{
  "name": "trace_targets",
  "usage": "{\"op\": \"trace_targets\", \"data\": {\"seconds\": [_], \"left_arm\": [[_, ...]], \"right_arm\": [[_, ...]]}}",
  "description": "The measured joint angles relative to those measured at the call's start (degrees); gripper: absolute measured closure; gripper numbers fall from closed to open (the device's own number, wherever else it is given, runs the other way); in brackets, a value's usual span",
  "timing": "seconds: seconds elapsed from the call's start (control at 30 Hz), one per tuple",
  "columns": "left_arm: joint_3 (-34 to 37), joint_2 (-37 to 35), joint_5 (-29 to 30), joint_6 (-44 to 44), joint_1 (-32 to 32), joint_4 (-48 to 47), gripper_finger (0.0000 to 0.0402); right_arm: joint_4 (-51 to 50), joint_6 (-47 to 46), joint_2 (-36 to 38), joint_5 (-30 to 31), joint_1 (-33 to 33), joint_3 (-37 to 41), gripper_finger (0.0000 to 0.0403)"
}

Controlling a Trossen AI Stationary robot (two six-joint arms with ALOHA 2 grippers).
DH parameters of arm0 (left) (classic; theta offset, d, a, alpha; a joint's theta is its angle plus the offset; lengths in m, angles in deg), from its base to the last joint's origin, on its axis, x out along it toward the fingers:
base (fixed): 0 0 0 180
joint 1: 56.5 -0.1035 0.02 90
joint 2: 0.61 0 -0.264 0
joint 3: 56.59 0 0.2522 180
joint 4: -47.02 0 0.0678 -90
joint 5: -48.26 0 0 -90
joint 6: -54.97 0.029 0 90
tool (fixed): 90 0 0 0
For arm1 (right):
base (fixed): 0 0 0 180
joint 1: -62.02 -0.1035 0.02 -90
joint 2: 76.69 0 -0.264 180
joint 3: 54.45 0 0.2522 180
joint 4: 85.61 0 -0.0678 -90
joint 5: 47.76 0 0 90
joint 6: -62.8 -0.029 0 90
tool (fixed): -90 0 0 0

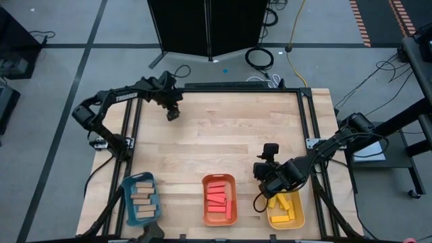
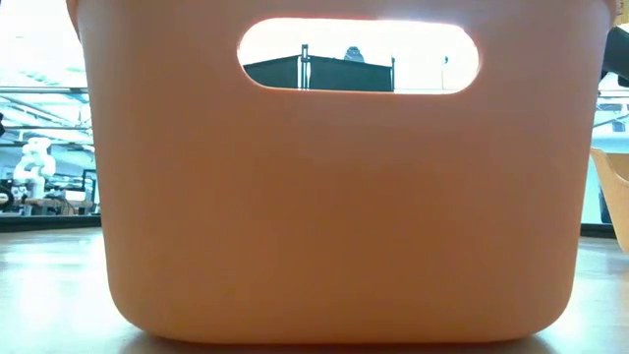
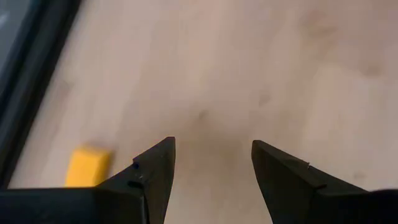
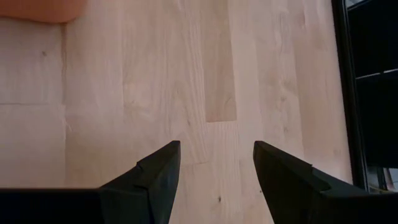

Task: Sort blocks
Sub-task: Adjust the top left yellow block

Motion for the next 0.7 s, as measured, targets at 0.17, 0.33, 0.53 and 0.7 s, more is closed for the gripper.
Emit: {"op": "trace_targets", "data": {"seconds": [0.17,0.33,0.53,0.7], "left_arm": [[0.07,2.46,7.44,-19.32,0.95,4.59,0.0192],[0.04,4.91,13.96,-26.43,5.41,10.57,0.0218],[-0.15,5.31,35.28,-27.73,7.44,9.07,0.0376],[0.06,7.07,41.78,-27.72,7.24,9.44,0.0399]], "right_arm": [[0.70,0.69,0.00,0.09,0.66,0.00,0.0205],[2.08,1.19,0.00,0.08,0.61,0.00,0.0205],[1.84,1.27,0.00,0.06,0.61,0.00,0.0205],[1.87,2.38,0.00,0.06,0.61,0.00,0.0205]]}}
